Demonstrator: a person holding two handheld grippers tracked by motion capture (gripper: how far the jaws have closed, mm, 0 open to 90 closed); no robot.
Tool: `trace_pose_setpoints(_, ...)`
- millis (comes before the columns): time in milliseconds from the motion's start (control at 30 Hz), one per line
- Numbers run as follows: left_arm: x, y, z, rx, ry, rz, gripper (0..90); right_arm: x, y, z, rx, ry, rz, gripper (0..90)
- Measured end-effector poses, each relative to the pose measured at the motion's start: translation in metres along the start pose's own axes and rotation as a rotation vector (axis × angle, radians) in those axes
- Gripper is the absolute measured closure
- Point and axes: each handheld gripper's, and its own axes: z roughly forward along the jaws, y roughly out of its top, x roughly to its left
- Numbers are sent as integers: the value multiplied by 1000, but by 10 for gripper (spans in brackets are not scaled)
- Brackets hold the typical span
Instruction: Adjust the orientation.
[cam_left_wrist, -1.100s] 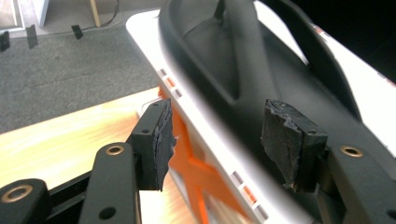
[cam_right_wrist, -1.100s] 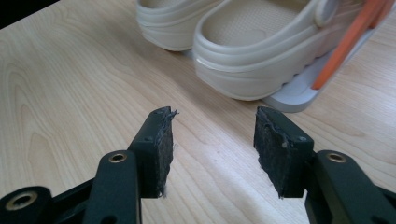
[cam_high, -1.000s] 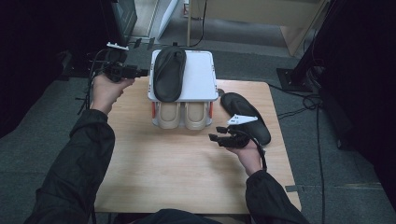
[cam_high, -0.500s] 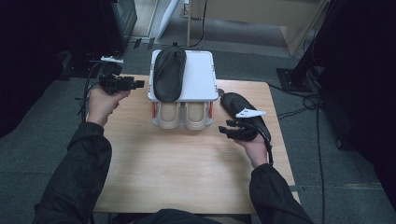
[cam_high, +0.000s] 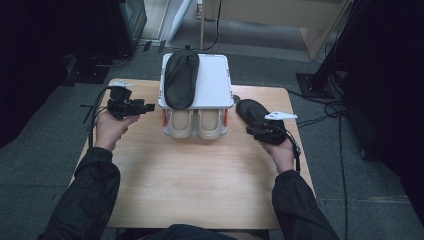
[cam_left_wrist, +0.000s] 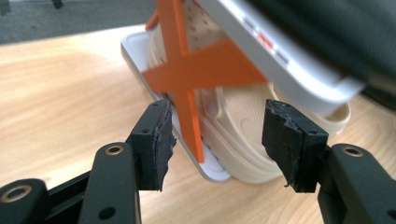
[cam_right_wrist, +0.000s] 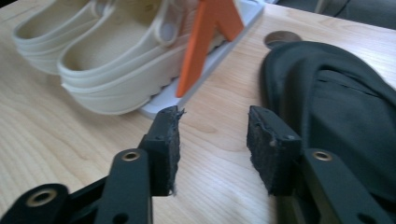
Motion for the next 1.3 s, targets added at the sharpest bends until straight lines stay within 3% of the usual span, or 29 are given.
trace_pose_setpoints(233,-5,-19,6,-3,-16,2,431,-15,-1,-5,5,-27,32,616)
trace_pose_setpoints(367,-9,-26,9,12,-19,24,431,-24,-2,-7,12,-46,49,643)
trace_pose_setpoints(600,-12,-36,4,-14,-42,2,432,-36,-4,-8,6,-91,46,681)
trace_pose_setpoints(767,-14,-42,3,-15,-40,9,432,-46,-6,-6,9,-97,88,697)
trace_pose_setpoints(1033,-10,-48,5,1,-29,14,434,-53,-11,-2,37,-113,115,716)
trace_pose_setpoints(1300,-6,-51,9,22,-23,18,435,-56,-19,3,92,-135,100,713)
